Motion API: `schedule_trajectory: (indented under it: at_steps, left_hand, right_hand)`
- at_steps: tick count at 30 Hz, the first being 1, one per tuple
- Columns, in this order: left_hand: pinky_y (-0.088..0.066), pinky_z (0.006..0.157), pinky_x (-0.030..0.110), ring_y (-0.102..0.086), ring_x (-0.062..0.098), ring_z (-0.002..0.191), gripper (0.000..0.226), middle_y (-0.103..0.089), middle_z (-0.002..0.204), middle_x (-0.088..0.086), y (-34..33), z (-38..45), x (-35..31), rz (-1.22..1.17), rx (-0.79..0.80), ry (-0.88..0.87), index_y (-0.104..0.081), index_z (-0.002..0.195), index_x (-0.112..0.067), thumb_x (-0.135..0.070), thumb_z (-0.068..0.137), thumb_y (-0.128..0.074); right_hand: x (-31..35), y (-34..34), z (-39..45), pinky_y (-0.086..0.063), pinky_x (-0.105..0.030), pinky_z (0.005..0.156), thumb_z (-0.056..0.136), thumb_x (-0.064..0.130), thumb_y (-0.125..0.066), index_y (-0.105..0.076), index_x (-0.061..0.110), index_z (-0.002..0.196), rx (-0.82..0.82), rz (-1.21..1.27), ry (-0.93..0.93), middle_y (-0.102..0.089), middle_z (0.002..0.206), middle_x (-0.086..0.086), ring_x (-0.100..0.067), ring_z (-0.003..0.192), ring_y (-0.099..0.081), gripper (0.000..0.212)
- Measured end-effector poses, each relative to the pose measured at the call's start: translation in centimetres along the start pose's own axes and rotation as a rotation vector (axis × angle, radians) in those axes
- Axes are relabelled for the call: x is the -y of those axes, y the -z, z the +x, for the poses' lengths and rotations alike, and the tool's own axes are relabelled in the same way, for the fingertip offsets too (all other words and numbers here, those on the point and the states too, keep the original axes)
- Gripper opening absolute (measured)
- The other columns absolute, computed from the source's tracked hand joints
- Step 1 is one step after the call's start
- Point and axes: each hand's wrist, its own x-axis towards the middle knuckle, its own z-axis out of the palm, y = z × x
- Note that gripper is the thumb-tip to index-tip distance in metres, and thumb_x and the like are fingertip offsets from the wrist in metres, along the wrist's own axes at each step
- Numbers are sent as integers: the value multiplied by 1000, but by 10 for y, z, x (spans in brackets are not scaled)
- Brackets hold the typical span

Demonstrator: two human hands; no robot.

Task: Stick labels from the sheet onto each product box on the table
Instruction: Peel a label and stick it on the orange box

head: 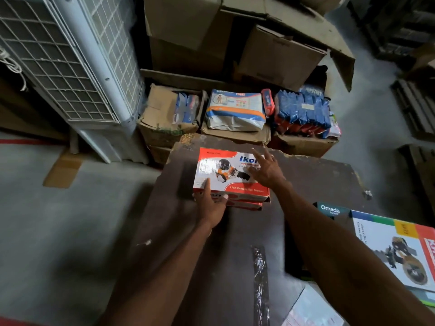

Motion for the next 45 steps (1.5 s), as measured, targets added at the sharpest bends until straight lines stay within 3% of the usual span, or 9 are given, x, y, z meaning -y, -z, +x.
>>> schedule_trajectory:
  at_steps: [4, 10, 14, 19, 24, 33, 37, 41, 45]
  left_hand:
    - [-41, 112, 43, -34, 26, 147, 82, -21, 162, 7, 4, 3, 7, 22, 19, -10, -11, 161, -34, -28, 99, -64]
    - [-35, 97, 22, -43, 21, 141, 79, -37, 160, 2, 13, -15, 12, -44, -4, -48, -9, 161, -38, -33, 101, -61]
    - [-30, 97, 12, -42, 11, 132, 84, -39, 148, -7, 7, -43, 18, -60, -16, -84, -7, 162, -32, -34, 99, -63]
    - [-52, 104, 52, -51, 14, 136, 86, -37, 160, -9, 4, -52, 53, -274, 45, -64, -13, 149, -66, -51, 88, -70]
    - [-52, 104, 54, -47, 20, 141, 80, -34, 162, -5, 19, -88, 49, -277, -59, -125, -19, 151, -62, -18, 100, -63]
    - [-49, 108, 36, -48, -8, 131, 55, -40, 140, -44, 72, -152, 38, -294, 47, -222, -54, 142, -39, -56, 90, -58]
    - [-42, 99, 7, -33, -26, 131, 72, -14, 158, -29, 89, -188, 22, -211, 185, -365, -42, 151, -29, -36, 86, -71]
    - [-31, 113, 13, -24, -15, 144, 114, -19, 156, -39, 96, -199, 27, -19, 327, -470, -26, 158, -30, -29, 67, -94]
    - [-32, 122, 41, -32, 4, 148, 132, -33, 162, -12, 92, -196, 40, 139, 348, -420, -9, 156, -54, -24, 63, -98]
  right_hand:
    - [-5, -3, 13, -9, -58, 127, 95, 62, -59, -14, 40, 163, 102, 9, 27, 0, 174, -9, -38, 159, 2, 85]
    - [-7, -15, -20, -34, -55, 116, 86, 68, -66, -44, 40, 149, 6, 101, -83, -42, 146, -12, -40, 138, -37, 73]
    - [-5, -36, -53, -46, -41, 108, 86, 60, -74, -52, 25, 148, 29, 318, -100, -41, 149, -9, -30, 134, -48, 75]
    - [3, -59, -99, -56, -32, 86, 87, 50, -75, -57, 33, 139, -29, 551, -129, -49, 143, -2, -20, 120, -58, 58]
    - [22, -68, -149, -64, -49, 87, 91, 44, -73, -51, 41, 131, 13, 843, -141, -64, 137, 1, -21, 106, -74, 46]
    - [42, -66, -236, -60, -41, 93, 88, 51, -75, -64, 44, 124, 33, 986, -159, -75, 118, 12, -13, 104, -75, 38]
    - [44, -57, -260, -62, -44, 89, 93, 41, -73, -72, 40, 109, 104, 1063, -299, -79, 107, 3, -18, 96, -77, 16]
    - [44, -42, -276, -62, -41, 59, 96, 44, -68, -68, 21, 114, 210, 1028, -482, -72, 109, -15, -29, 88, -73, 29]
    - [29, -35, -287, -64, -43, 64, 97, 57, -60, -66, 7, 117, 274, 1090, -511, -74, 105, -18, -34, 84, -73, 54]
